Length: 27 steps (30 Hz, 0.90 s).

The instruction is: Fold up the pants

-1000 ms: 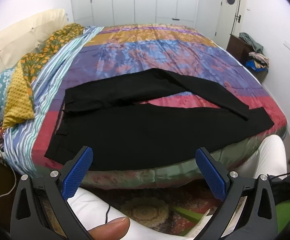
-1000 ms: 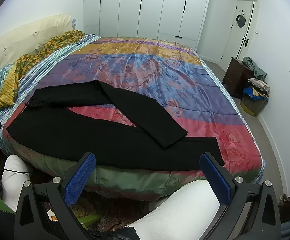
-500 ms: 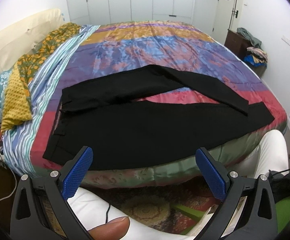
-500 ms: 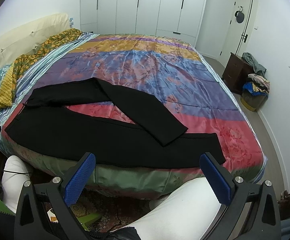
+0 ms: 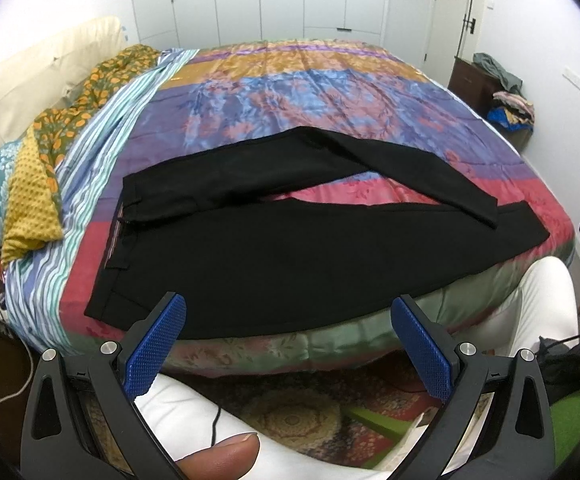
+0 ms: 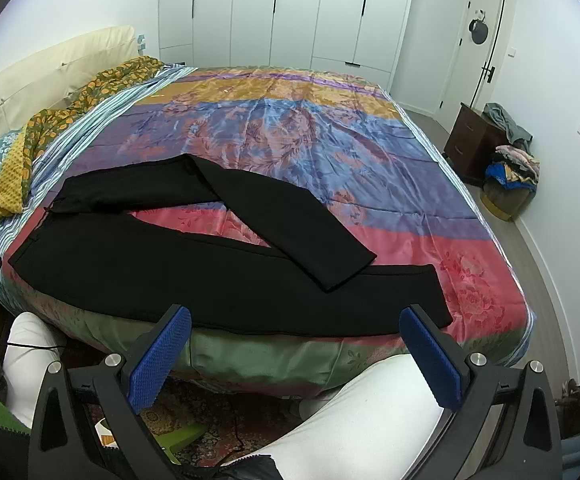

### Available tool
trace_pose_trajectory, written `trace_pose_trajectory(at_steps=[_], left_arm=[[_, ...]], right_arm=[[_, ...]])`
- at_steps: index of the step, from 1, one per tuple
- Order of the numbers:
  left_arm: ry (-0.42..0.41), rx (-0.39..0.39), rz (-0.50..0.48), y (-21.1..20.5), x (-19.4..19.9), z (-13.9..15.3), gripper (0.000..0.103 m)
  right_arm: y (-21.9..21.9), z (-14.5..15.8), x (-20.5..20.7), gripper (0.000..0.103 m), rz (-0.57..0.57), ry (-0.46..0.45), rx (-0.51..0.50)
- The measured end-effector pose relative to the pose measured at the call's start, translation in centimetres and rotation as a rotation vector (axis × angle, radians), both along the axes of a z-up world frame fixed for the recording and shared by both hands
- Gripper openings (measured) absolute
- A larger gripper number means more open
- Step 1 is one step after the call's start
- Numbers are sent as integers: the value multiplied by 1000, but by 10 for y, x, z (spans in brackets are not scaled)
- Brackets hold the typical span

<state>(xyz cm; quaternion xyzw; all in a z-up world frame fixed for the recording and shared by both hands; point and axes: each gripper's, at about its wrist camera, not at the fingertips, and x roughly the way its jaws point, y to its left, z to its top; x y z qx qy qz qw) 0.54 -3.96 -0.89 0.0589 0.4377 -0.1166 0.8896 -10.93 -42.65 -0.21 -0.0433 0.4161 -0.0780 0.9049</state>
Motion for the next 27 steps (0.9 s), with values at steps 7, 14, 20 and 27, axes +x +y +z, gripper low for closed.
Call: trace_pose_trajectory(at_steps=[7,14,20,27], left_arm=[[-2,2,0,2,1,0,102],[-2,1,-1,3,1,0,102],[-3,4,1,2,0,0,102],[-2,7,4,7,2,-1,102]], right_arm=[[1,1,0,103,2,0,0],[2,2,1,103,-6,6,3],[1,1,2,103,-7,8,6],[1,0,2,103,-8,8,7]])
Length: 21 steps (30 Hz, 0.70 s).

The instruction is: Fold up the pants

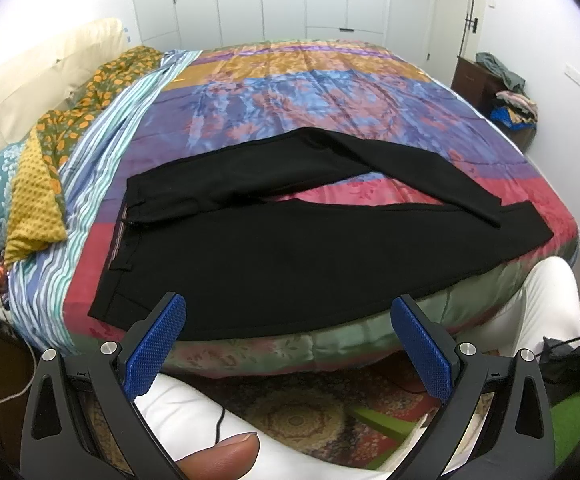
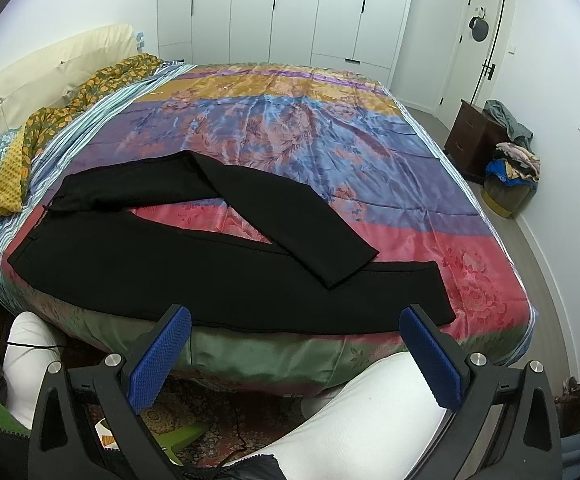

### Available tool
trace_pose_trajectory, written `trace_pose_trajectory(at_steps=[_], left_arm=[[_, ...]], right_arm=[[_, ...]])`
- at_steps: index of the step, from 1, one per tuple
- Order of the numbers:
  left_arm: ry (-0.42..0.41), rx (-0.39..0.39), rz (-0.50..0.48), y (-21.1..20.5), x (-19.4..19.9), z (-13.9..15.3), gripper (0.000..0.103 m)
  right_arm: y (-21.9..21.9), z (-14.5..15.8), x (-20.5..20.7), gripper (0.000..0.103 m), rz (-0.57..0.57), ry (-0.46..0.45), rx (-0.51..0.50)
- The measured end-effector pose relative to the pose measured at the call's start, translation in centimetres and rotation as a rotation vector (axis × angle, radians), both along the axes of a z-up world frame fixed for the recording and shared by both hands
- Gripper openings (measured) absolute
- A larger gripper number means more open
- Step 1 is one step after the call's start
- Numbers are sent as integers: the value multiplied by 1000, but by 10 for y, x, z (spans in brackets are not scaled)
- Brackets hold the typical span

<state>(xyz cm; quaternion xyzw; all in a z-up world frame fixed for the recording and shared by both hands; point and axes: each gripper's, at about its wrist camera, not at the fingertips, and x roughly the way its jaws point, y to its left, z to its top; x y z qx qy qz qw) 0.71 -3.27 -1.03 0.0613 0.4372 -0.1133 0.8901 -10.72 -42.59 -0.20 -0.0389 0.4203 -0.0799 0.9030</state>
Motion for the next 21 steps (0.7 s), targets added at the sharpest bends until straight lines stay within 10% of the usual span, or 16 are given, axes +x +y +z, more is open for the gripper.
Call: trace_pose_trajectory(at_steps=[21], left_arm=[[-3,3,0,1,0,0,102]], right_arm=[[0,-3,0,103,-1,2,3]])
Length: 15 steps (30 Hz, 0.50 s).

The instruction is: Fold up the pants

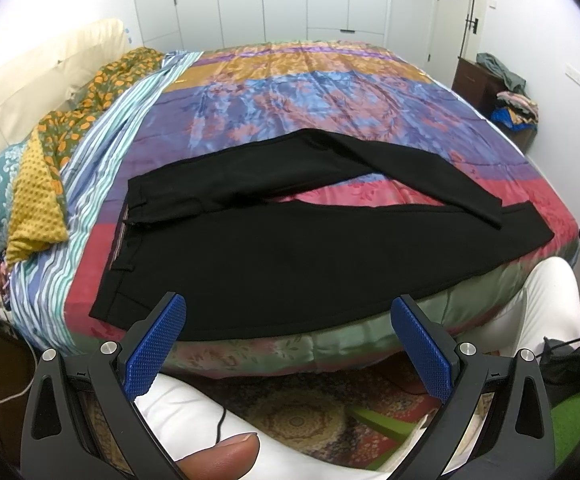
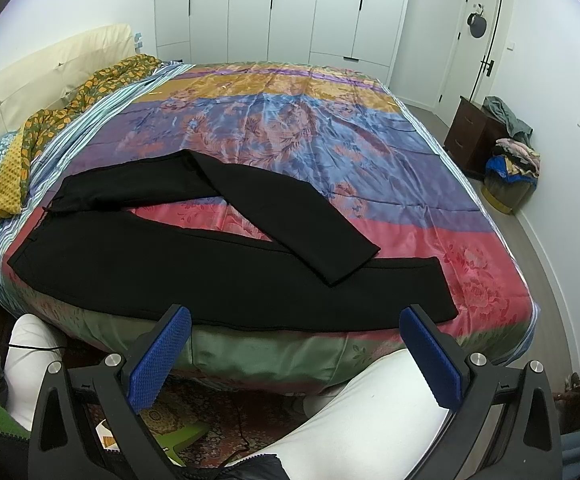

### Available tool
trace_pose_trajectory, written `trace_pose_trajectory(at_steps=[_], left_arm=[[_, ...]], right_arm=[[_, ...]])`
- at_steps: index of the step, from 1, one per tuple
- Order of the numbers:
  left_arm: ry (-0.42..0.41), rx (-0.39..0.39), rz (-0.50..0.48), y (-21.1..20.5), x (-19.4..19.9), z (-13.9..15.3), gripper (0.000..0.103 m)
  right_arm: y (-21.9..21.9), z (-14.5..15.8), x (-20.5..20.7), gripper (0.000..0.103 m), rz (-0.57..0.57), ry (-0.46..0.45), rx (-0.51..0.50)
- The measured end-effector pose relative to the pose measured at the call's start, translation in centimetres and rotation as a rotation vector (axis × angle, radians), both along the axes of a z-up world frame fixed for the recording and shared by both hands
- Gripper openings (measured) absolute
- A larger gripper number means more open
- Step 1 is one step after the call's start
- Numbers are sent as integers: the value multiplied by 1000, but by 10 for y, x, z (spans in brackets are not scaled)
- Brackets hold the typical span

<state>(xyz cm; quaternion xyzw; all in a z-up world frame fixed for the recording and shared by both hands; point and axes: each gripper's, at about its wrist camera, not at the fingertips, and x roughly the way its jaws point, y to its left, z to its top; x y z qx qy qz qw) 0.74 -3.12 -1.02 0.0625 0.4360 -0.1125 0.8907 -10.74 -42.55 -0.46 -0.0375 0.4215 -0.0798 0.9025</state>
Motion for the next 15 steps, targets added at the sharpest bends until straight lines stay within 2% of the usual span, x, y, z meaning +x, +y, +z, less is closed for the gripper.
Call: trace_pose_trajectory(at_steps=[15], left_arm=[[-2,0,0,-1,0,0,102]], right_arm=[[1,-4,-1,103,-2,0,2]])
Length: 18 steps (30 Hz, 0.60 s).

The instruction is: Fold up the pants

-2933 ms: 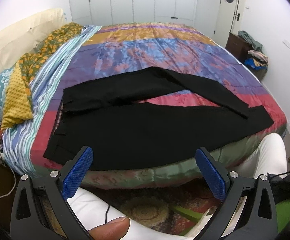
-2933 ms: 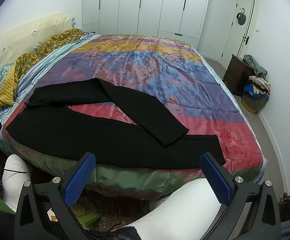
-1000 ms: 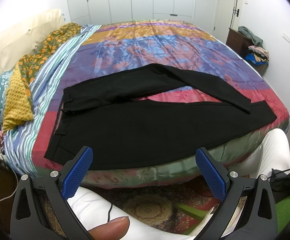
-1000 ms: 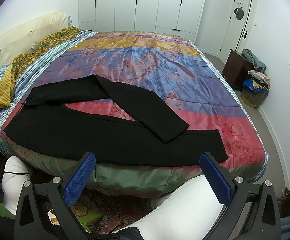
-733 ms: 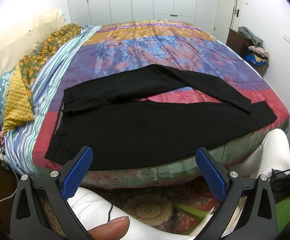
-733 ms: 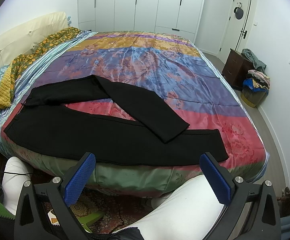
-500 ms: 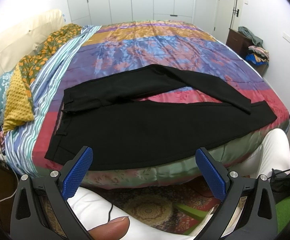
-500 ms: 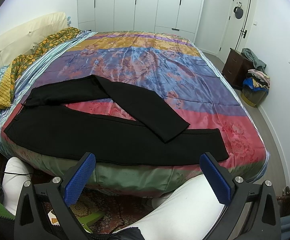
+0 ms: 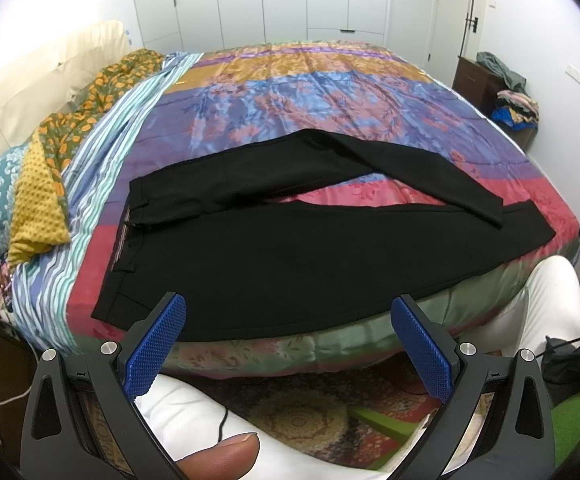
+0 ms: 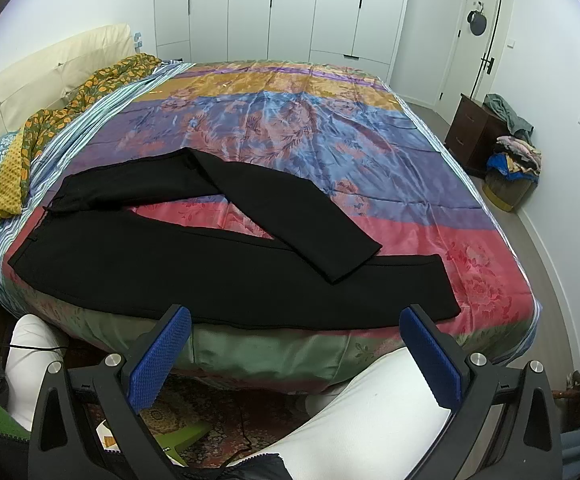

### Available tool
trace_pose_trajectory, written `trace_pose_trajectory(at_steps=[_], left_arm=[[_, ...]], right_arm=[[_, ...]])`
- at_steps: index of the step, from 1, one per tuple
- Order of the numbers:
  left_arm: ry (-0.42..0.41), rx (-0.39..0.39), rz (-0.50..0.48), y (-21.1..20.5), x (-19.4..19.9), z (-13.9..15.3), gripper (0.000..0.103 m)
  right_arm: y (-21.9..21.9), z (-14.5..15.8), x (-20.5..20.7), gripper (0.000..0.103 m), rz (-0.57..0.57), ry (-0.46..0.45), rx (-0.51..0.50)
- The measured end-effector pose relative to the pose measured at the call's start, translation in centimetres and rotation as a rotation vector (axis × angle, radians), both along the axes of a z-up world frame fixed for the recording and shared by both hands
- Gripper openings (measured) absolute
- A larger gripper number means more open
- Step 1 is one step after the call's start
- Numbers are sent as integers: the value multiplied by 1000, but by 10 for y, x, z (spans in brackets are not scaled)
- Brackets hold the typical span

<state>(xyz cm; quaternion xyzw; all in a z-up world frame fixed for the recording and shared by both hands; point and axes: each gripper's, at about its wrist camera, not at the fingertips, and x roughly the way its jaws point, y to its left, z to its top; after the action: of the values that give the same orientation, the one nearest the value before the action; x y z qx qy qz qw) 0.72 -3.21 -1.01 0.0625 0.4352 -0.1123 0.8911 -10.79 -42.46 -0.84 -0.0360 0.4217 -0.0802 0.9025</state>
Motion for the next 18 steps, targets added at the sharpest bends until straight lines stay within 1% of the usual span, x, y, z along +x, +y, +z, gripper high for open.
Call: trace_pose_trajectory(at_steps=[12,18], left_arm=[[-2,4,2,1,0,1,102],[-5,9,2,6,3,3,102]], right_arm=[[4,-7,-1,103,4,0,4],[3,-6,0,103,2,-1,5]])
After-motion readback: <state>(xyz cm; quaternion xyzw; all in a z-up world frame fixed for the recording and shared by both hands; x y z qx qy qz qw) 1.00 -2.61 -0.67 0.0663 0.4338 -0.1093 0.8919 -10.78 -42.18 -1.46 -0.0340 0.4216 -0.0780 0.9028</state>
